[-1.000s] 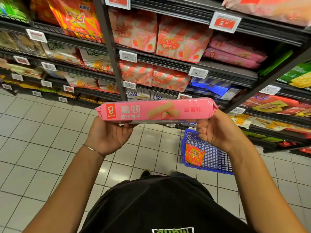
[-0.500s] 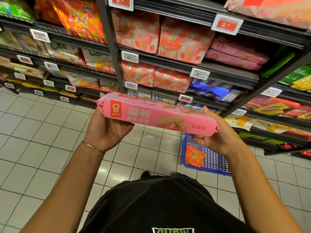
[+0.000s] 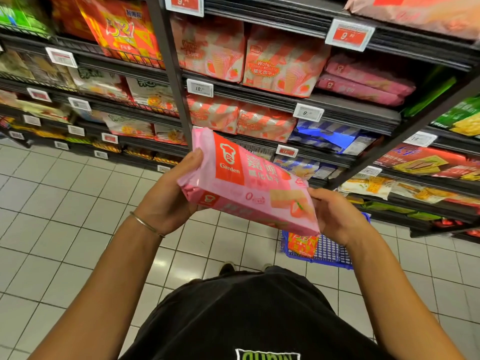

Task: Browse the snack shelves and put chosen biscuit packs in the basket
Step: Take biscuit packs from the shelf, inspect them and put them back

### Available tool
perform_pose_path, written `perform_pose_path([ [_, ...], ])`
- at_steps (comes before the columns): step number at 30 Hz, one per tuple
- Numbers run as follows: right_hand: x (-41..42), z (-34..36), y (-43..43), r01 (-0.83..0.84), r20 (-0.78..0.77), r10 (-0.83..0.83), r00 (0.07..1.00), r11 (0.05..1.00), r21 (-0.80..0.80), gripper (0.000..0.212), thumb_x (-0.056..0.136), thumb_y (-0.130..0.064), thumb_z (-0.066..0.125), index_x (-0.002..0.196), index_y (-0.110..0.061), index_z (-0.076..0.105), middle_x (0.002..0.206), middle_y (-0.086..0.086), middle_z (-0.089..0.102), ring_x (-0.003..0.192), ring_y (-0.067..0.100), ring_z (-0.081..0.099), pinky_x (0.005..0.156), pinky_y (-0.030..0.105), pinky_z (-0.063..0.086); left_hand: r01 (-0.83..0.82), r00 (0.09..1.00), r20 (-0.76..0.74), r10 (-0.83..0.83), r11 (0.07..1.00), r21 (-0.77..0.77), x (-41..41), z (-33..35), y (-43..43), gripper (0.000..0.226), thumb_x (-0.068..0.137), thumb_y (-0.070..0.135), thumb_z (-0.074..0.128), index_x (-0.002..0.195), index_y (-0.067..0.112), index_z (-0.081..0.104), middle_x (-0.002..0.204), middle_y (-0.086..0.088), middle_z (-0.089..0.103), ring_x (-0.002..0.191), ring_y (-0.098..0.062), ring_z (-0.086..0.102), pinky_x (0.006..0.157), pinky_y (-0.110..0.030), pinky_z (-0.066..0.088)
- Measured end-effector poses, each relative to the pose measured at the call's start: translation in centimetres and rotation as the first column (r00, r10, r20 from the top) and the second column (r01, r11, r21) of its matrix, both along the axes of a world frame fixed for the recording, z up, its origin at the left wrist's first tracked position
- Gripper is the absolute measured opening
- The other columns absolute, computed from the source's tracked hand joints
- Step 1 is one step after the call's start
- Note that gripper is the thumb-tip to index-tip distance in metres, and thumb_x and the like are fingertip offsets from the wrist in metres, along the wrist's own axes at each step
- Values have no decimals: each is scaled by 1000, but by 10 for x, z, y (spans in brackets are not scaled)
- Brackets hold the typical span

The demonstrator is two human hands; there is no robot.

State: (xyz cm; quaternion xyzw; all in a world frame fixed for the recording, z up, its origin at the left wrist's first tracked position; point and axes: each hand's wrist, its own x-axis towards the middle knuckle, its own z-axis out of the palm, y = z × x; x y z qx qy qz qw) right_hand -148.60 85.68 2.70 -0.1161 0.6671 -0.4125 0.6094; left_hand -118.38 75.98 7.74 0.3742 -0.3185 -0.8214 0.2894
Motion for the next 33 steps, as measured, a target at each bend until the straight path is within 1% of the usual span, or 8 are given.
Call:
perform_pose_path([
  [2,-2,-3,2,11,-31,-11,999,1000,4,39,103,-22,52,132,0,65,120,21,72,116,38,67,108,62,48,38,998,49,-36,999,-38,-1,-2,2,96,59,57,93,140,17,59,123,-10,73,109,-27,72,78,-40,62],
  [5,-4,-4,3,29,-30,-29,999,999,-18,36,101,-20,51,129,-3,66,111,15,75,104,32,70,94,52,56,14,999,52,-12,999,-34,-3,-6,4,55,86,43,66,135,17,63,121,-8,74,110,-27,72,79,-40,63],
  [9,-8,-9,3,54,-22,-56,998,997,-58,20,99,-18,54,109,-14,71,88,2,77,81,20,71,64,35,61,39,999,39,-37,998,-48,-3,-12,3,36,90,33,58,120,21,74,116,-7,76,105,-24,74,79,-37,63],
  [14,-13,-6,4,134,-36,-137,990,988,-80,13,94,-16,65,107,-17,66,90,3,75,86,23,69,75,40,58,107,958,286,-32,963,-249,-2,-24,0,39,100,34,59,137,21,61,122,-4,74,114,-27,71,86,-41,62],
  [20,-16,26,4,-32,-86,7,996,956,-293,15,90,-27,72,100,-17,66,93,2,73,93,24,66,77,39,54,24,926,373,56,978,-207,-4,-47,5,48,97,49,54,136,21,60,121,-5,75,111,-23,73,86,-40,62],
  [24,-10,52,1,20,120,51,991,850,-527,33,101,-20,46,125,-16,70,117,3,72,110,23,66,96,39,55,-8,966,259,-24,992,125,1,-61,9,57,89,58,56,131,21,66,118,-11,76,104,-30,75,73,-42,63],
  [27,4,62,-5,-4,150,118,982,798,-602,30,91,-25,68,121,-25,75,119,-3,74,108,14,70,90,30,58,183,970,86,-226,919,349,-6,-72,16,58,94,64,50,127,19,67,115,-12,74,105,-33,71,84,-52,60],
  [33,9,72,-22,203,219,-99,971,821,-534,43,89,-41,70,121,-12,66,108,5,75,103,21,70,93,38,55,529,847,-292,-445,762,373,-16,-83,29,67,99,54,47,150,11,49,140,-24,57,107,-45,70,81,-49,62],
])
